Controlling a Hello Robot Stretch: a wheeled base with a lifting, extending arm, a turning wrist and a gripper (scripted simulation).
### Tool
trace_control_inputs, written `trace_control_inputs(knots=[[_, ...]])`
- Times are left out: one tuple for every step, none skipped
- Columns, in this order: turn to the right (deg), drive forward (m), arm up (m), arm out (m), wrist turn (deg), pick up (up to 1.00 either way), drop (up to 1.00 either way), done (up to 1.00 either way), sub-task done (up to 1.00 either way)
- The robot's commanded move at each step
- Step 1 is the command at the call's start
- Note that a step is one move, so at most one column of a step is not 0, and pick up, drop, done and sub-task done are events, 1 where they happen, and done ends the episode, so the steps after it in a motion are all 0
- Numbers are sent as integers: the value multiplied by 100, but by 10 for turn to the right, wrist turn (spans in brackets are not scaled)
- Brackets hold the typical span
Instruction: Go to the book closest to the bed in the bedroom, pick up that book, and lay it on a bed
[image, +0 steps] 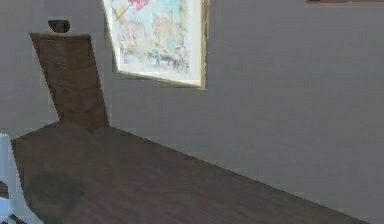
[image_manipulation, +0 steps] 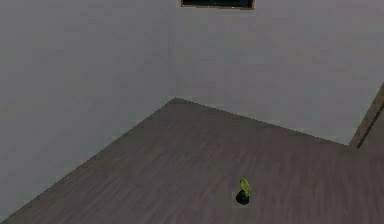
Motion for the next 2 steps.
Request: trace_control_inputs(knots=[[0,10,0,0,0,0,0,0,0],[-150,0,0,0,0,0,0,0,0]])
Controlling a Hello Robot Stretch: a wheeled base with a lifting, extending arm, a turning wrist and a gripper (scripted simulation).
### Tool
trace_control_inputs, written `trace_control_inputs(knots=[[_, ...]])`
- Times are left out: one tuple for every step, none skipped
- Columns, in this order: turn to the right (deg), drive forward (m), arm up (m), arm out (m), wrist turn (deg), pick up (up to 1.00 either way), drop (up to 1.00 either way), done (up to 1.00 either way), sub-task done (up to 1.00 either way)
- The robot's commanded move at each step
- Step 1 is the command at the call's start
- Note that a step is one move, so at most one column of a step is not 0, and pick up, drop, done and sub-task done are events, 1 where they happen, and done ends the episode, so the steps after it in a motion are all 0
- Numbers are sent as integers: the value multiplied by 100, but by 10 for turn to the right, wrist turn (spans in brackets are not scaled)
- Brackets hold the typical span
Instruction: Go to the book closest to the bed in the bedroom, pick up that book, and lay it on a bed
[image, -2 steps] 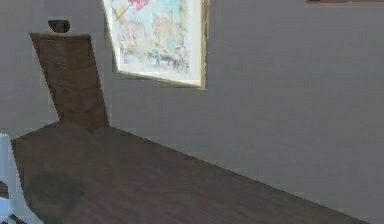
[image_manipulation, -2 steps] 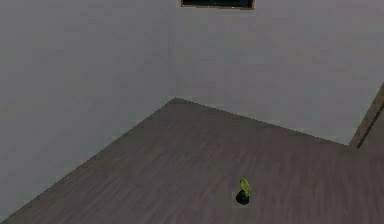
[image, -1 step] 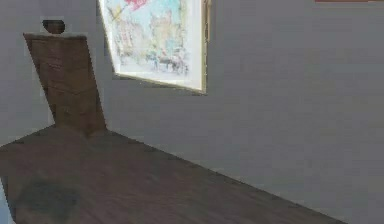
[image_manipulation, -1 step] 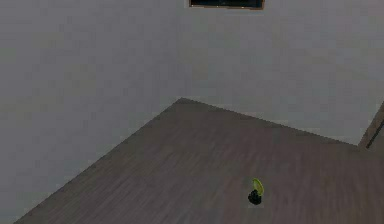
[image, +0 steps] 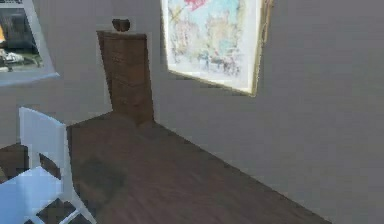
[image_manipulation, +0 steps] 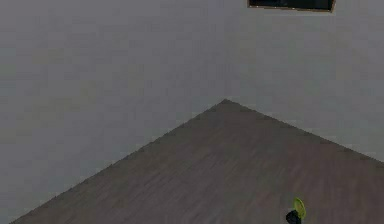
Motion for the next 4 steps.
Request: trace_control_inputs(knots=[[0,100,0,0,0,0,0,0,0],[-90,0,0,0,0,0,0,0,0],[0,40,0,0,0,0,0,0,0],[-450,0,0,0,0,0,0,0,0]])
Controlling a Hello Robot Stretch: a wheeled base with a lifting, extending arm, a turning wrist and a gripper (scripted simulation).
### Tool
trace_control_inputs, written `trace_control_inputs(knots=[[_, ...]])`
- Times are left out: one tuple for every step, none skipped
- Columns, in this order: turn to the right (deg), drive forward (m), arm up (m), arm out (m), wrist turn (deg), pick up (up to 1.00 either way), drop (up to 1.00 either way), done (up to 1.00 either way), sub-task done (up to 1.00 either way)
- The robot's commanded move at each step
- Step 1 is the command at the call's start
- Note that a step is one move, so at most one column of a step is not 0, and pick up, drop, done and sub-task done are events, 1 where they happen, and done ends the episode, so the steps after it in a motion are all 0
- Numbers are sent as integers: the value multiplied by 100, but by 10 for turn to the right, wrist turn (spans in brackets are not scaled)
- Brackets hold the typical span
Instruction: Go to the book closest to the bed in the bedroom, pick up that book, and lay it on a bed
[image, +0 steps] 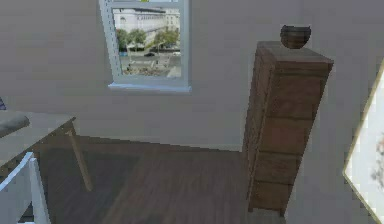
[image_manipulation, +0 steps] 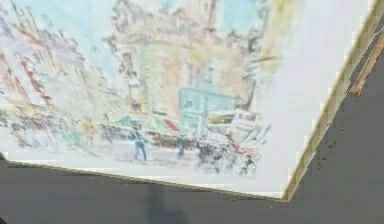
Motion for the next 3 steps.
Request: trace_control_inputs(knots=[[-60,0,0,0,0,0,0,0,0],[0,90,0,0,0,0,0,0,0],[-120,0,0,0,0,0,0,0,0]])
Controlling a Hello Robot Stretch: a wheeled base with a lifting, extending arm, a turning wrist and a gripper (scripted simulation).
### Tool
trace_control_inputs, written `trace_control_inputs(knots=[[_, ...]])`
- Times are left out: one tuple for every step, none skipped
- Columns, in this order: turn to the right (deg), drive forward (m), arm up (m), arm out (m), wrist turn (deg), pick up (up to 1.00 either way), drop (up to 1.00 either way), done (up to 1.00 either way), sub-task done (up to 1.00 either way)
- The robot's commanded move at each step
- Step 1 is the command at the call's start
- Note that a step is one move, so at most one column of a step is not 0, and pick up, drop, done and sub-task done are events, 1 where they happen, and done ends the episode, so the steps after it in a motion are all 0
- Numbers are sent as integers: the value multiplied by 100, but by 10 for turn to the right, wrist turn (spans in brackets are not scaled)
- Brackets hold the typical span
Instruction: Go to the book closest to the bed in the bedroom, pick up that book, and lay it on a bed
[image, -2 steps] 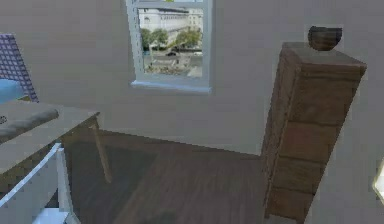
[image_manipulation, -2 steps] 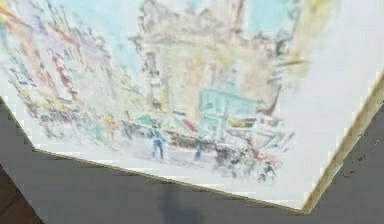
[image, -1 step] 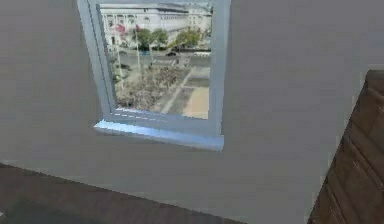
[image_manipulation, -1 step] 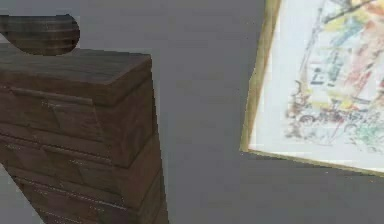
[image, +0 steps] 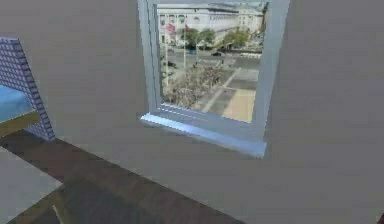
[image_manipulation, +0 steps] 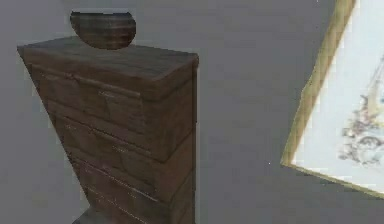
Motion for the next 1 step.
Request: trace_control_inputs(knots=[[0,70,0,0,0,0,0,0,0]])
